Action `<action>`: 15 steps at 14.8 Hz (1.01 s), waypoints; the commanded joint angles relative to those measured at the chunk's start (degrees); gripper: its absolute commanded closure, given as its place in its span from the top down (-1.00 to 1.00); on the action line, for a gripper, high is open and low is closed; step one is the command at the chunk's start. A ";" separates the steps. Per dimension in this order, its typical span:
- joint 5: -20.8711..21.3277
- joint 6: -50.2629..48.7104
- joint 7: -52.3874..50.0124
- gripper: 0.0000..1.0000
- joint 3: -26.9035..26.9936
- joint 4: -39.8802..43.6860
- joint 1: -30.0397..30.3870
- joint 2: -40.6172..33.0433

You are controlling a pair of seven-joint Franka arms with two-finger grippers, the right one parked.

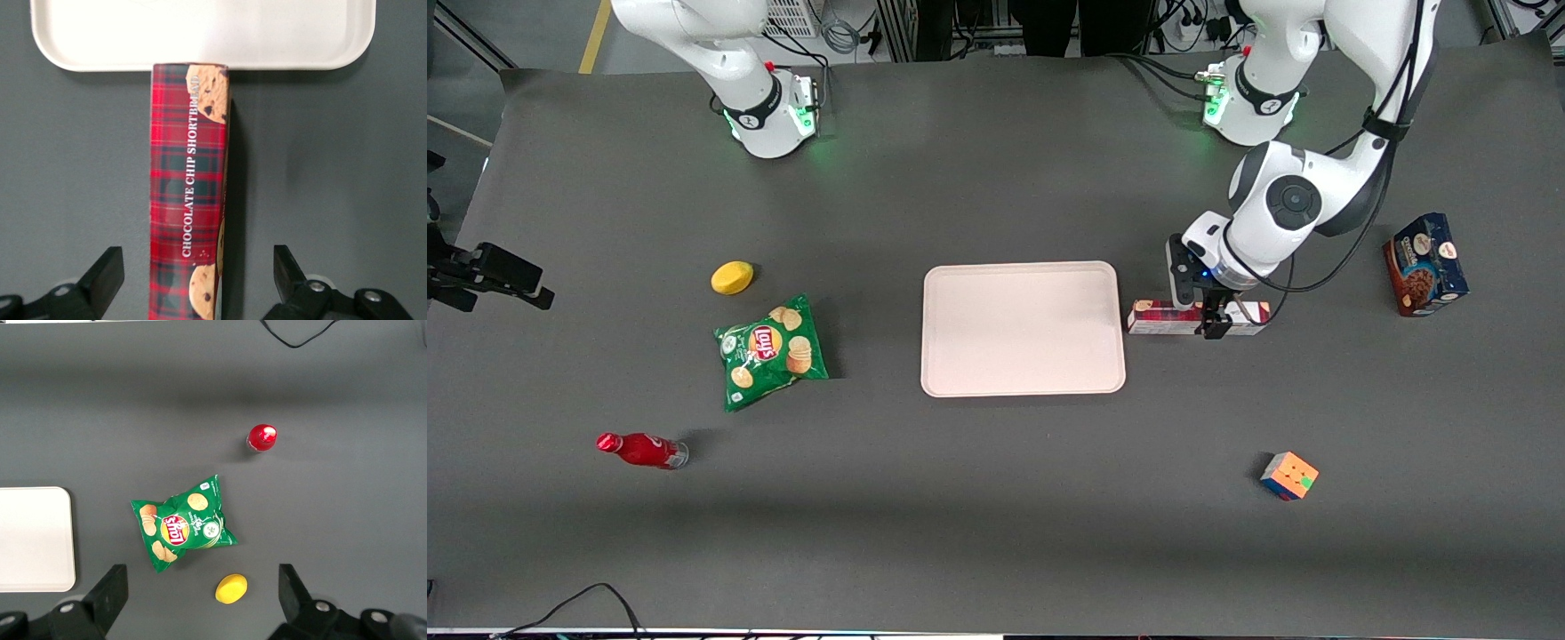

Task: Place red cookie box on tray
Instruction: 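Lower the left gripper and close it on the cookie box end, then lift the cookie box upright and pull it away from the tray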

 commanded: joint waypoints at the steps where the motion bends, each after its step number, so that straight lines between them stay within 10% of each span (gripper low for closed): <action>1: 0.73 1.02 -0.49 1.00 -0.19 0.49 0.29 1.66; 6: 0.82 3.04 -0.40 0.98 -0.10 0.31 0.29 3.42; 10: 2.32 3.13 -0.40 0.52 -0.01 0.40 1.08 4.39; 15: 2.32 3.04 -0.32 -0.98 0.43 0.84 1.16 4.48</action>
